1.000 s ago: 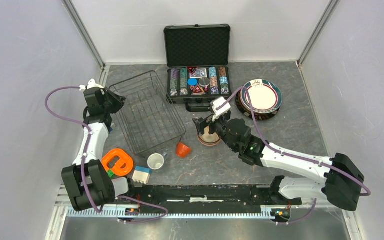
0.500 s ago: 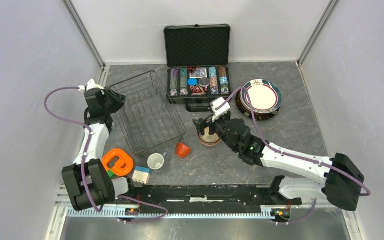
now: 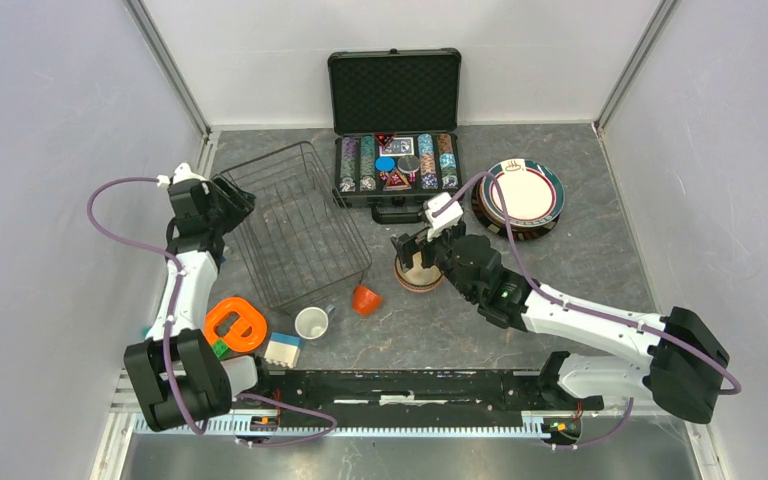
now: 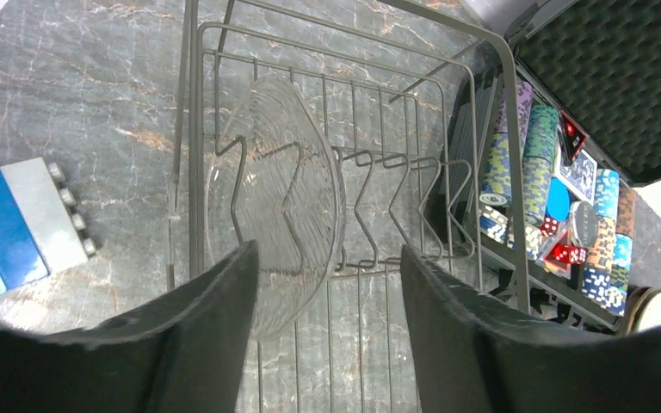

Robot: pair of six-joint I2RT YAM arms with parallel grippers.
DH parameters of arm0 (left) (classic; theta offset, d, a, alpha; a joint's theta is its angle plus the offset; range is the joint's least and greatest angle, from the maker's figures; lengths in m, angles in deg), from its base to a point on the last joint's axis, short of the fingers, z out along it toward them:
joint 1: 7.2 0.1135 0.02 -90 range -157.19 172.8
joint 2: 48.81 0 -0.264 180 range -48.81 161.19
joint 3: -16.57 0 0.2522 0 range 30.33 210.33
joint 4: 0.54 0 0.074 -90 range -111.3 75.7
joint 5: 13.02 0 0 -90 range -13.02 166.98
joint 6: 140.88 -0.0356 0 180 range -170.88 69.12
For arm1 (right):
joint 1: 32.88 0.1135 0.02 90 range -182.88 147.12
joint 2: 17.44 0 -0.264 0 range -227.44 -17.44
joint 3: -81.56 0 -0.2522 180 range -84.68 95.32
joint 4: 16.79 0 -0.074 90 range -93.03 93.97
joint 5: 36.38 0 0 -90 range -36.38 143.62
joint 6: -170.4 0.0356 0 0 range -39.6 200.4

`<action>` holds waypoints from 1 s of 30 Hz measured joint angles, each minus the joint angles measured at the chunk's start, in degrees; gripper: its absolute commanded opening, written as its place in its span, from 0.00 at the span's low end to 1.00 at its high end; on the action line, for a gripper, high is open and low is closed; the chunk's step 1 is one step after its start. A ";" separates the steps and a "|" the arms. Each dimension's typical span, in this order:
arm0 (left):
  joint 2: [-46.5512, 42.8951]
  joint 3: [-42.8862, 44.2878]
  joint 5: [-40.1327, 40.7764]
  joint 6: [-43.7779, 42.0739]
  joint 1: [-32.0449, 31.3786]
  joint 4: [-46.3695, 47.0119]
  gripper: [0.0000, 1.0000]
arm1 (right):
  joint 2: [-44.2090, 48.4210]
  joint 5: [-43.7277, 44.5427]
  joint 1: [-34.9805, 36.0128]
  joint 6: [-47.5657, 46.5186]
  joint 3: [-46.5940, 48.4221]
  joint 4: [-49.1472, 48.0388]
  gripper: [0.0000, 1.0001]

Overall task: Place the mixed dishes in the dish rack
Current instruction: Insert the plate into the dish rack.

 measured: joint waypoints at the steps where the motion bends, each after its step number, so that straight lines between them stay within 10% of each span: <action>1: -0.59 0.13 0.22 -0.09 0.00 -0.63 0.73 | 0.00 0.24 -0.26 0.02 0.00 0.28 0.98; 11: -6.12 6.60 -0.28 -0.22 0.02 -9.60 0.92 | 0.00 0.48 -11.30 6.54 2.14 7.85 0.97; 30: -6.95 8.98 -22.51 7.15 -8.02 -7.32 1.00 | -5.16 -22.69 -61.99 26.69 0.04 16.52 0.91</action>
